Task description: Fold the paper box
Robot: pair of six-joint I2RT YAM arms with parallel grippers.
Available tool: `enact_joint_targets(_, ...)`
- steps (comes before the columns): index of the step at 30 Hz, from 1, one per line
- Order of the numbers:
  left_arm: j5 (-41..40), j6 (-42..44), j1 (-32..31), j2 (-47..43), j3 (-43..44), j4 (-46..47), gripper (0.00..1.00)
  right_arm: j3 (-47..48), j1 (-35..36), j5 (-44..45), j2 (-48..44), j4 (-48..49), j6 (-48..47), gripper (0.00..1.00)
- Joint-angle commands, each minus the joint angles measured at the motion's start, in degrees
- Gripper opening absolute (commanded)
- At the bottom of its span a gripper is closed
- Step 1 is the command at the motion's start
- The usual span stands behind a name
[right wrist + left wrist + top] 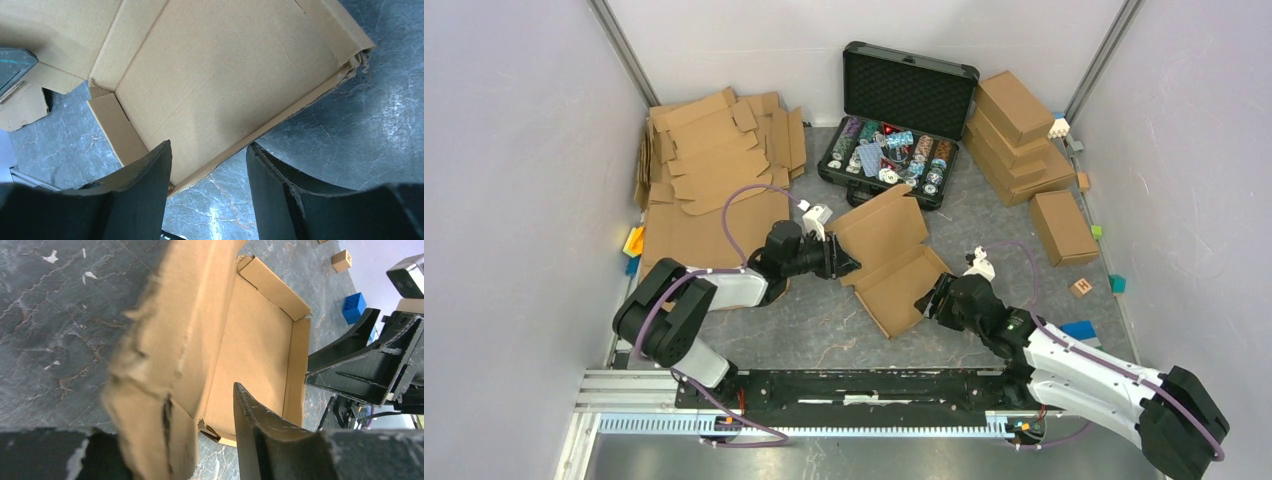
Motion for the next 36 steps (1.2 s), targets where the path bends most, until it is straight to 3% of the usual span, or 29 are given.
enact_joint_targets(1, 5.05, -1.98, -0.55, 1.51, 2.50, 6.24, 0.40, -0.24, 0.12, 1.39, 0.75, 2.98, 0.84, 0.61)
enact_joint_targets(5, 6.82, -2.07, -1.13, 2.10, 2.83, 7.37, 0.28, -0.10, 0.16, 1.34, 1.30, 3.60, 0.72, 0.60)
enact_joint_targets(12, 6.72, -1.35, -2.49, 2.05, 3.17, 4.69, 0.17, 0.54, 0.07, 1.64, 2.32, 3.87, 0.60, 0.60)
enact_joint_targets(18, 6.60, 0.87, -4.24, 2.15, 4.38, 1.86, 0.15, 1.10, 0.02, 2.98, 2.57, 3.95, -0.12, 0.60)
enact_joint_targets(26, -0.27, 6.07, -9.81, -1.71, 3.97, -3.92, 0.15, 2.61, -0.66, 3.54, 4.87, 3.88, -1.09, 0.58)
enact_joint_targets(36, 0.70, 7.42, -12.69, -0.70, 5.71, -7.82, 0.14, 3.56, -1.81, 4.32, 6.29, 4.00, -2.81, 0.58)
